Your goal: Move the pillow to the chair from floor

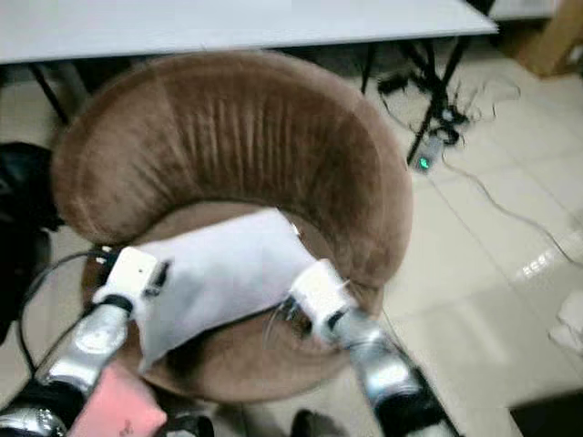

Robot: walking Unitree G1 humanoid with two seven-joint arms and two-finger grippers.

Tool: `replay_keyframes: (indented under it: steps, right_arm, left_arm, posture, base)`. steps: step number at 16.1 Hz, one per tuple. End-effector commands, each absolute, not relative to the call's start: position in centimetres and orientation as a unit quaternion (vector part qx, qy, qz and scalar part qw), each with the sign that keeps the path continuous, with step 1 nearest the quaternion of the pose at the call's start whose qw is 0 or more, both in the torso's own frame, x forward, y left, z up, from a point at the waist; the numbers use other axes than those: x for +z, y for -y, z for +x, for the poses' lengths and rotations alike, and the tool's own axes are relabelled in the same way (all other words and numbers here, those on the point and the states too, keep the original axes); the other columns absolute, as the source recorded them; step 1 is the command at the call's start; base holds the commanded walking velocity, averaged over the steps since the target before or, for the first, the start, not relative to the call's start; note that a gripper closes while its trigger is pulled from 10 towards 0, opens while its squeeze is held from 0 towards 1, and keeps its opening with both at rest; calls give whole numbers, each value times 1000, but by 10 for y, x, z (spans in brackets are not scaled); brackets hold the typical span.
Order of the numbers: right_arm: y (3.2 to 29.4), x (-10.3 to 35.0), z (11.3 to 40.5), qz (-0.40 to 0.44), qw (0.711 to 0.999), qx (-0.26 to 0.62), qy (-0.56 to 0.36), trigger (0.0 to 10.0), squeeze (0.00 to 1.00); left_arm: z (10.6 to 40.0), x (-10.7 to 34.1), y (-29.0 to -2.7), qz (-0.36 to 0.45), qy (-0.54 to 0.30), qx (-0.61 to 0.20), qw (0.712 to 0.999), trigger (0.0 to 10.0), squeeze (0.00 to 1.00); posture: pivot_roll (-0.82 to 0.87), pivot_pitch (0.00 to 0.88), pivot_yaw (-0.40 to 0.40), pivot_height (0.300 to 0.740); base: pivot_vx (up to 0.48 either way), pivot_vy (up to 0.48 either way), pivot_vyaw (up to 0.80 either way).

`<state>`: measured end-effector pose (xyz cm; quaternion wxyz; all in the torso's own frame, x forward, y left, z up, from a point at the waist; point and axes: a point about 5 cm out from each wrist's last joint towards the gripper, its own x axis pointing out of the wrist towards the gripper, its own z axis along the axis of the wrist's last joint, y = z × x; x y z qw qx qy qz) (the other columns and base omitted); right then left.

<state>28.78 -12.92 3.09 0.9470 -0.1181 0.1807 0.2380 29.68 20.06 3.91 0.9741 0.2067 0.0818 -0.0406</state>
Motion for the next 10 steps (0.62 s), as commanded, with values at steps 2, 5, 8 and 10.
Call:
replay_keyframes:
  steps: [2,5,8,10]
  right_arm:
    - [162,40,297,-51,972,137,-182,10000,0]
    - [169,75,309,-14,981,109,-158,10000,0]
    - [174,82,303,38,984,60,-164,10000,0]
    - [175,74,293,50,982,40,-176,10000,0]
  left_arm:
    - [297,71,-175,105,-44,-77,990,10000,0]
    - [302,113,-165,62,-19,-65,996,10000,0]
    - [282,99,-161,48,-71,-68,994,10000,0]
    - [276,97,-158,23,-80,-59,995,10000,0]
  posture:
    - [103,0,-5,740]
    - [88,0,10,740]
    - [54,0,14,740]
    - [29,0,29,740]
  base:
    - [0,0,0]
    - [0,0,0]
    - [0,0,0]
    - [0,0,0]
